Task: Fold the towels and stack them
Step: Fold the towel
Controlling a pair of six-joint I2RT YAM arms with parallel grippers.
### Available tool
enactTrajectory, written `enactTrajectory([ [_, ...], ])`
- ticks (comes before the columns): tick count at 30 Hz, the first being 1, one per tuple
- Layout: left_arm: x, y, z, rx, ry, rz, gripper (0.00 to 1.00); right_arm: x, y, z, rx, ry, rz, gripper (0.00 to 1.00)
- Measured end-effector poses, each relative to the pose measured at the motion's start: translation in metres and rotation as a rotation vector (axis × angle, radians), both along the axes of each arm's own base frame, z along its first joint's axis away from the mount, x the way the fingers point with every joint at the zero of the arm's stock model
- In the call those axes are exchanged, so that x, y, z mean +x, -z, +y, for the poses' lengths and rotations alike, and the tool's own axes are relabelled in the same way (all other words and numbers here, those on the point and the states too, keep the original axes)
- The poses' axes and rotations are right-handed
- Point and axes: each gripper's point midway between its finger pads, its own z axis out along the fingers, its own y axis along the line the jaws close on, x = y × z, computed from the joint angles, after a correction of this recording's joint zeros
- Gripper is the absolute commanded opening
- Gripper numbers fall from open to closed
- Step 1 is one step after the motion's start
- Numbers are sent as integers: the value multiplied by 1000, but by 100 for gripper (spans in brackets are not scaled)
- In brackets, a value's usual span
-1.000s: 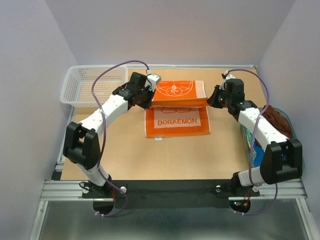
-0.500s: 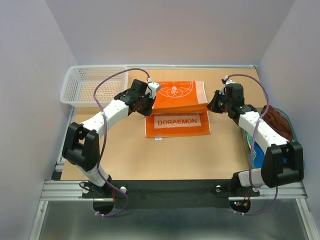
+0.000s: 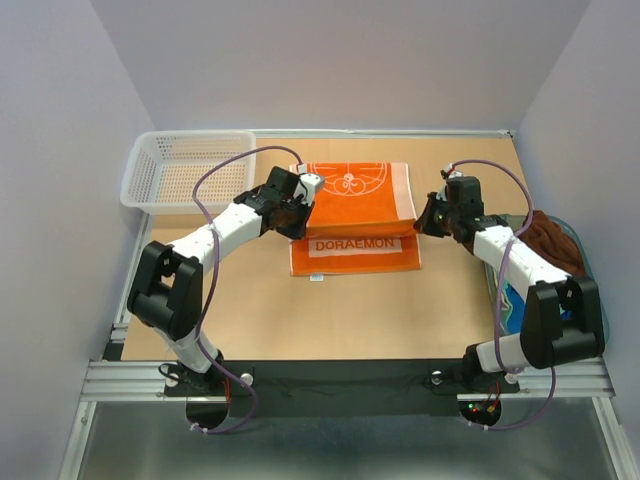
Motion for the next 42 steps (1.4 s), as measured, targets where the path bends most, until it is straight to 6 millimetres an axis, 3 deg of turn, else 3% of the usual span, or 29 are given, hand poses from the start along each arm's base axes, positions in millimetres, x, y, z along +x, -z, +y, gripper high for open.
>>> enactTrajectory([
  [6, 2, -5, 0, 0, -13, -8, 0, 1, -5, 0, 0, 2, -13, 0],
  [17, -3, -42, -1, -43, -27, -84, 0, -2, -46, -1, 20, 3, -128, 1],
  [27, -16, -23, -1, -41, -34, -45, 0, -8, -36, -2, 30, 20, -98, 0],
  [32, -16, -24, -2, -42, -38, -47, 0, -9, -35, -2, 30, 21, -92, 0],
  [42, -6, -63, -1, -62, -60, -128, 0, -7, -61, -1, 39, 18, -158, 1],
])
